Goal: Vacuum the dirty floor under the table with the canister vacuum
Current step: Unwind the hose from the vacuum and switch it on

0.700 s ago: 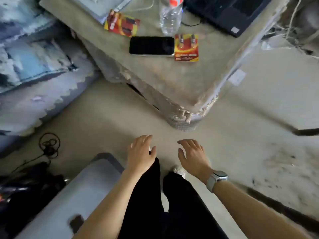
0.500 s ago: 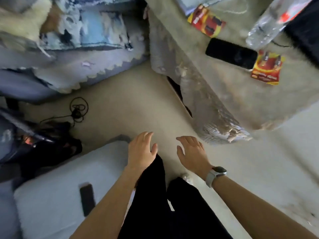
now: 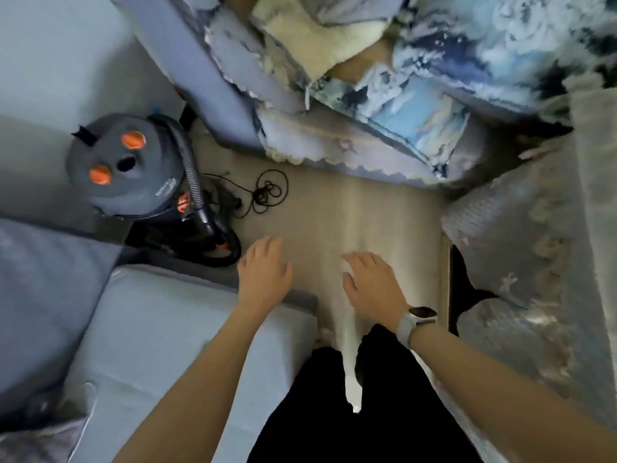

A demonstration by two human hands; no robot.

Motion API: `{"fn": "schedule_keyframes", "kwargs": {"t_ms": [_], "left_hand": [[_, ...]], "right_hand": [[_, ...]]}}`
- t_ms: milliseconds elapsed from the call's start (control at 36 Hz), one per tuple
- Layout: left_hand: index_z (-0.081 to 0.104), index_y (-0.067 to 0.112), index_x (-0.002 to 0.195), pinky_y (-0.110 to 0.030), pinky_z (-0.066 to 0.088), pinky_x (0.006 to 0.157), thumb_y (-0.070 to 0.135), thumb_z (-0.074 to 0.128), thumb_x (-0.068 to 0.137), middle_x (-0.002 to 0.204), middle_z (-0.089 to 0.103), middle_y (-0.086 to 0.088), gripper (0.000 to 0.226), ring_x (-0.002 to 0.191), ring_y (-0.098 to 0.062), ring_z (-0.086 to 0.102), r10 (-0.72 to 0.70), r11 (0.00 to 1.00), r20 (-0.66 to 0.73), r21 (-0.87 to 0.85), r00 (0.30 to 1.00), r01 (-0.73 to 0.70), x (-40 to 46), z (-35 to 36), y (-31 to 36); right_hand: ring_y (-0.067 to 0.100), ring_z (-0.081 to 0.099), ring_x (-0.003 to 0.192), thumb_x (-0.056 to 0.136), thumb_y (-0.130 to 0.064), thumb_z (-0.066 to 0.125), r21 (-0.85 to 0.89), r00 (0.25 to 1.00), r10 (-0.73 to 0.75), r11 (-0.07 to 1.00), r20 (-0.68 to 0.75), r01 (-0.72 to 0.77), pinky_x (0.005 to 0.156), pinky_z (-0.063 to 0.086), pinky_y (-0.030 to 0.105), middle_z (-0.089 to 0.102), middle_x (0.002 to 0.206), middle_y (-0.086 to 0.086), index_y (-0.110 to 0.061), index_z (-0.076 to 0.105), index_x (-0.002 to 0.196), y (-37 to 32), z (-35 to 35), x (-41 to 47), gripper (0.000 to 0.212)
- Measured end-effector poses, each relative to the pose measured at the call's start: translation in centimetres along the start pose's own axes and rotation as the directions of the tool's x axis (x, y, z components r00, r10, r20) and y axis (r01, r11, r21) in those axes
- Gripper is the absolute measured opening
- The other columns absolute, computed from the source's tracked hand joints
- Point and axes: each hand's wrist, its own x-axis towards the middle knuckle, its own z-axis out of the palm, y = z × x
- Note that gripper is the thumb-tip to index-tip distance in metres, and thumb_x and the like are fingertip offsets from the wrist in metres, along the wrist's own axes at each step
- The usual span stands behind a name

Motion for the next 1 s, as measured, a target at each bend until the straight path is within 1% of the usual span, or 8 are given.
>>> {"fn": "schedule_keyframes", "kwargs": {"t_ms": [83, 194, 250, 306, 417, 500, 750, 1000], "left_hand": [[0.036, 0.014, 0.144, -0.046, 0.029, 0.110, 0.029, 0.052, 0.094, 0.150, 0.035, -0.008, 0.054, 0.138, -0.026, 0.031, -0.119, 0.991, -0.013, -0.057, 0.993, 0.118, 2.6, -1.1, -0.2], [0.035, 0.016, 0.145, -0.046, 0.030, 0.110, 0.031, 0.051, 0.095, 0.150, 0.034, -0.007, 0.054, 0.139, -0.026, 0.030, -0.261, 0.960, -0.064, -0.122, 0.963, 0.252, 6.6, -1.9, 0.2], [0.035, 0.018, 0.145, -0.047, 0.029, 0.112, 0.032, 0.051, 0.095, 0.151, 0.033, -0.006, 0.054, 0.140, -0.026, 0.027, -0.363, 0.918, -0.075, -0.200, 0.929, 0.343, 8.4, -2.3, 0.6], [0.034, 0.019, 0.146, -0.047, 0.025, 0.113, 0.033, 0.050, 0.096, 0.151, 0.031, -0.004, 0.054, 0.141, -0.024, 0.024, -0.459, 0.864, -0.081, -0.271, 0.885, 0.423, 9.9, -2.8, 1.2], [0.034, 0.021, 0.146, -0.048, 0.022, 0.115, 0.035, 0.048, 0.096, 0.153, 0.028, -0.003, 0.054, 0.143, -0.023, 0.020, -0.579, 0.778, -0.094, -0.362, 0.810, 0.514, 12.0, -3.9, 2.1], [0.034, 0.023, 0.146, -0.048, 0.018, 0.117, 0.035, 0.047, 0.096, 0.154, 0.026, -0.002, 0.053, 0.144, -0.024, 0.016, -0.648, 0.723, -0.095, -0.388, 0.756, 0.571, 13.0, -4.7, 1.6], [0.035, 0.020, 0.147, -0.048, 0.019, 0.115, 0.034, 0.049, 0.096, 0.155, 0.027, -0.005, 0.054, 0.144, -0.028, 0.018, -0.784, 0.593, -0.066, -0.377, 0.618, 0.712, 16.1, -6.8, -6.6], [0.032, 0.021, 0.148, -0.044, 0.019, 0.114, 0.036, 0.049, 0.095, 0.155, 0.026, -0.004, 0.057, 0.143, -0.026, 0.019, -0.855, 0.461, -0.002, -0.459, 0.519, 0.759, 24.0, -10.5, -19.3]], "right_hand": [[0.036, 0.059, 0.104, 0.084, -0.023, 0.045, -0.003, 0.994, -0.102, 0.995, 0.043, 0.102, 0.087, 0.049, 0.045, 0.065, 0.113, 0.014, -0.004, 0.064, 0.113, -0.4, -1.4, 5.1, 0.039], [0.038, 0.062, 0.099, 0.083, -0.033, 0.029, -0.003, 0.971, -0.225, 0.974, 0.081, 0.226, 0.083, 0.050, 0.046, 0.066, 0.110, 0.015, -0.004, 0.063, 0.117, -0.5, -3.4, 12.3, 0.056], [0.035, 0.056, 0.112, 0.083, -0.038, 0.023, -0.004, 0.944, -0.300, 0.953, 0.138, 0.303, 0.094, 0.046, 0.045, 0.061, 0.123, 0.013, -0.006, 0.057, 0.128, -0.6, -4.7, 15.6, 0.065], [0.030, 0.049, 0.123, 0.088, -0.036, 0.028, 0.015, 0.912, -0.358, 0.932, 0.200, 0.362, 0.103, 0.041, 0.045, 0.055, 0.132, 0.011, -0.007, 0.051, 0.135, -0.8, -6.0, 18.8, 0.059], [0.030, 0.054, 0.118, 0.092, -0.023, 0.050, -0.006, 0.831, -0.516, 0.849, 0.208, 0.529, 0.097, 0.046, 0.047, 0.060, 0.125, 0.012, -0.006, 0.054, 0.132, -2.1, -6.9, 24.1, 0.044], [0.033, 0.058, 0.110, 0.090, -0.030, 0.040, -0.024, 0.771, -0.583, 0.794, 0.257, 0.608, 0.089, 0.051, 0.049, 0.063, 0.118, 0.014, -0.004, 0.057, 0.126, -3.9, -7.0, 27.4, 0.048], [0.034, 0.061, 0.106, 0.086, -0.032, 0.034, -0.051, 0.585, -0.693, 0.625, 0.422, 0.779, 0.085, 0.052, 0.050, 0.065, 0.113, 0.013, -0.005, 0.063, 0.119, -12.2, -3.1, 37.6, 0.051], [0.037, 0.063, 0.100, 0.084, -0.029, 0.036, -0.059, 0.542, -0.702, 0.585, 0.462, 0.809, 0.082, 0.055, 0.047, 0.066, 0.109, 0.017, -0.001, 0.064, 0.115, -23.7, 2.3, 48.0, 0.051]]}}
